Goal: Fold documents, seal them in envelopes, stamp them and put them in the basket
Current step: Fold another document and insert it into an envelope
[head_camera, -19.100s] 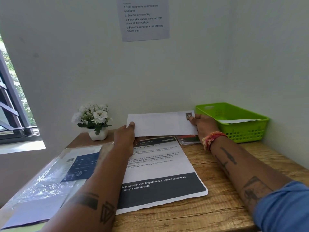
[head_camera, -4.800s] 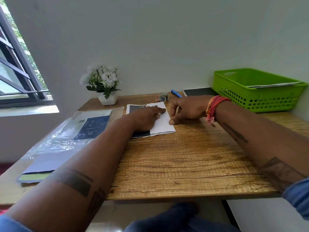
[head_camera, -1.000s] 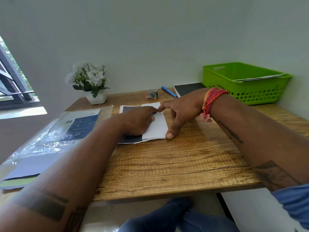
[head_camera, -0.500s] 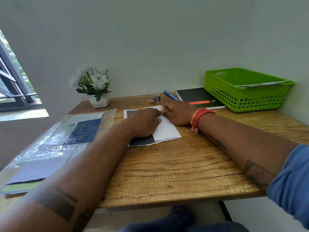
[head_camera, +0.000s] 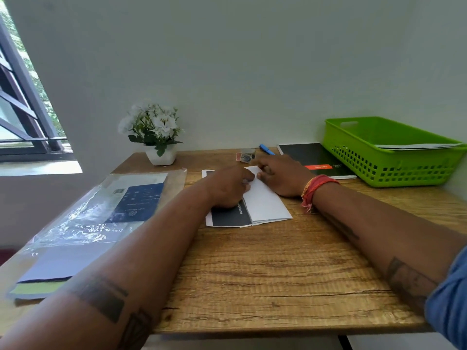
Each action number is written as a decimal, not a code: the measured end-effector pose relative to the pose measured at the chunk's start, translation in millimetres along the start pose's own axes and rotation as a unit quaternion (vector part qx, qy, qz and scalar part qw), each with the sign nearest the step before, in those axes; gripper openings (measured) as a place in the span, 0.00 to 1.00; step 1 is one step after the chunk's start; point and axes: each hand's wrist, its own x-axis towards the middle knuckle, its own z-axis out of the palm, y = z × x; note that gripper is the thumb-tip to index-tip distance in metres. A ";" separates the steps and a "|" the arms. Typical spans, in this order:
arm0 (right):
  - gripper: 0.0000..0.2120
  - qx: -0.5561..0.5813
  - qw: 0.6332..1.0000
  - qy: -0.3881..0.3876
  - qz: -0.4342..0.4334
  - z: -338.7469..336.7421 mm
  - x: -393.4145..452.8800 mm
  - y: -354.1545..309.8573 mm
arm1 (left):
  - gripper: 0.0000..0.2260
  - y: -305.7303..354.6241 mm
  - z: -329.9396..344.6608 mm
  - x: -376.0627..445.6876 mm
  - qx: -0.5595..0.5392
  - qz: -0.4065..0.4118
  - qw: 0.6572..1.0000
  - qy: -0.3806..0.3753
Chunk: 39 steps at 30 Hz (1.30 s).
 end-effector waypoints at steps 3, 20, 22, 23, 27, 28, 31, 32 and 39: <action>0.17 -0.006 1.000 0.000 0.003 0.3 5.0 -1.7 | 0.19 -4.3 -0.9 2.2 -0.004 -0.006 1.000 -0.010; 0.16 0.064 0.997 0.039 -0.023 6.2 14.9 6.0 | 0.26 -9.0 8.0 3.4 0.025 -0.058 0.998 0.015; 0.21 0.060 0.997 0.026 -0.043 6.4 12.5 2.5 | 0.26 -9.9 8.9 3.3 0.027 -0.060 0.998 0.017; 0.23 0.041 0.998 0.008 -0.048 6.6 11.4 0.7 | 0.25 -10.1 9.5 3.1 0.027 -0.058 0.998 0.017; 0.23 -0.024 0.996 -0.078 -0.021 1.8 8.1 -6.4 | 0.26 -6.6 9.4 -0.3 0.022 -0.056 0.998 -0.018; 0.22 -0.017 0.996 -0.086 -0.017 0.9 7.7 -8.5 | 0.27 -4.4 8.4 -2.6 0.019 -0.057 0.998 -0.031; 0.22 -0.018 0.999 -0.041 0.009 1.1 9.6 -10.3 | 0.30 -0.3 6.7 -5.8 0.015 -0.057 0.997 -0.046; 0.22 -0.044 0.999 -0.008 0.024 1.6 11.3 -9.5 | 0.31 0.8 6.5 -6.6 0.019 -0.060 0.997 -0.048; 0.26 -0.132 0.983 -0.028 0.124 -8.4 5.4 -28.0 | 0.36 0.3 9.2 -5.8 0.030 -0.063 0.996 -0.057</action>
